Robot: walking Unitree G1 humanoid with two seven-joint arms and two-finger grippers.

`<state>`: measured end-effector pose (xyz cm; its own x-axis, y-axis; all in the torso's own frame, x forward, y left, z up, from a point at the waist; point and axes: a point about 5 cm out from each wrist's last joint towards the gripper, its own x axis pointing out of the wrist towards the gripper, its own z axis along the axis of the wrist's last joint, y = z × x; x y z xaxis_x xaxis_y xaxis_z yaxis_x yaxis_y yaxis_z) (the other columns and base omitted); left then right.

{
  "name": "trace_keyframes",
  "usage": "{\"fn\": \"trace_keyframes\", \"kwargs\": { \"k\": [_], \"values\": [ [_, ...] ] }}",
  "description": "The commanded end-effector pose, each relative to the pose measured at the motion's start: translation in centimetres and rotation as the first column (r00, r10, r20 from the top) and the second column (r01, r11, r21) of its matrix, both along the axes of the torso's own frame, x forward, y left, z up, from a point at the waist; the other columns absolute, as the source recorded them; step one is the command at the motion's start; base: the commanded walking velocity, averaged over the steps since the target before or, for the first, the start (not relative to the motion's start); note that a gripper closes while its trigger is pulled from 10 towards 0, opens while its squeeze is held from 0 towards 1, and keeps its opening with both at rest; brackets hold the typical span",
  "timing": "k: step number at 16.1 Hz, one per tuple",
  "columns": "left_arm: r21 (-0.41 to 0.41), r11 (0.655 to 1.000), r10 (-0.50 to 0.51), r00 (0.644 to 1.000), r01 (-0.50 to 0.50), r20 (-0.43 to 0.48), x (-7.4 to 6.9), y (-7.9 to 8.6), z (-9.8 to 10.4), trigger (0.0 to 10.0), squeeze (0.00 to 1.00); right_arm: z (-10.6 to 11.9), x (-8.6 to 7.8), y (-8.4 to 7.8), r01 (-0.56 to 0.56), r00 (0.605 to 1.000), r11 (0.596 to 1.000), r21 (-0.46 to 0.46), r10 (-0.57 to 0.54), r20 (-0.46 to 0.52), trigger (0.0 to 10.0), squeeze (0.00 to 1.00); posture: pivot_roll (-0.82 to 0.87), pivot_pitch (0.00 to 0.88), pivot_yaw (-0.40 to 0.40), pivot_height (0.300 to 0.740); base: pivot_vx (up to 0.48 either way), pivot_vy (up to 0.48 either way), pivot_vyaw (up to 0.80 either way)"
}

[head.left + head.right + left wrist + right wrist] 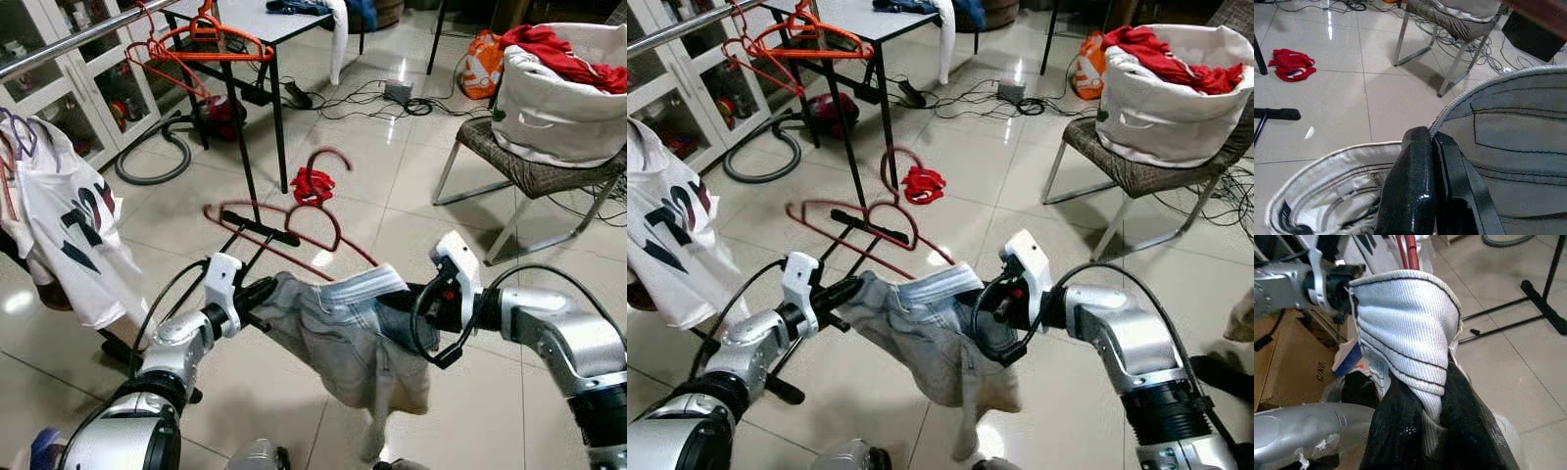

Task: Hang hanger

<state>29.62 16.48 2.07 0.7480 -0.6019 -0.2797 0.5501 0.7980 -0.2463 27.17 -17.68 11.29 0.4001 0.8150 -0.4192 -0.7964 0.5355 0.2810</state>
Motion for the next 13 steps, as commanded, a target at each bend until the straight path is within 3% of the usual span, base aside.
{"fn": "trace_keyframes", "kwargs": {
  "k": [1,2,8,13],
  "values": [
    [-0.017,1.0,0.002,0.999,-0.002,0.033,0.3,0.2,0.6,0.0,0.0,0.7,0.3,-0.2,-0.027,0.999,0.999,-0.022,0.028,0.045,10.0,0.08,-0.12,0.0,0.048,0.74,0.0,0.0,0.0],
    [-0.031,0.999,0.043,0.997,-0.041,0.061,0.8,0.6,1.2,0.0,0.0,-0.4,0.0,-0.7,-0.032,0.999,0.995,-0.091,0.035,0.03,10.0,0.08,-0.12,0.0,0.047,0.74,0.0,0.0,0.0],
    [-0.046,0.995,0.093,0.987,-0.088,0.134,2.0,1.9,3.0,0.0,0.0,-3.5,-0.2,-2.4,0.077,0.995,0.979,-0.188,-0.089,-0.053,10.0,0.08,-0.12,0.0,0.047,0.74,0.0,0.0,0.0],
    [-0.028,0.994,0.107,0.985,-0.105,0.139,2.0,2.7,3.2,0.0,0.0,-4.8,-0.4,-3.7,0.14,0.981,0.963,-0.232,-0.166,-0.097,10.0,0.08,-0.12,0.0,0.047,0.74,0.0,0.0,0.0]
  ]
}}
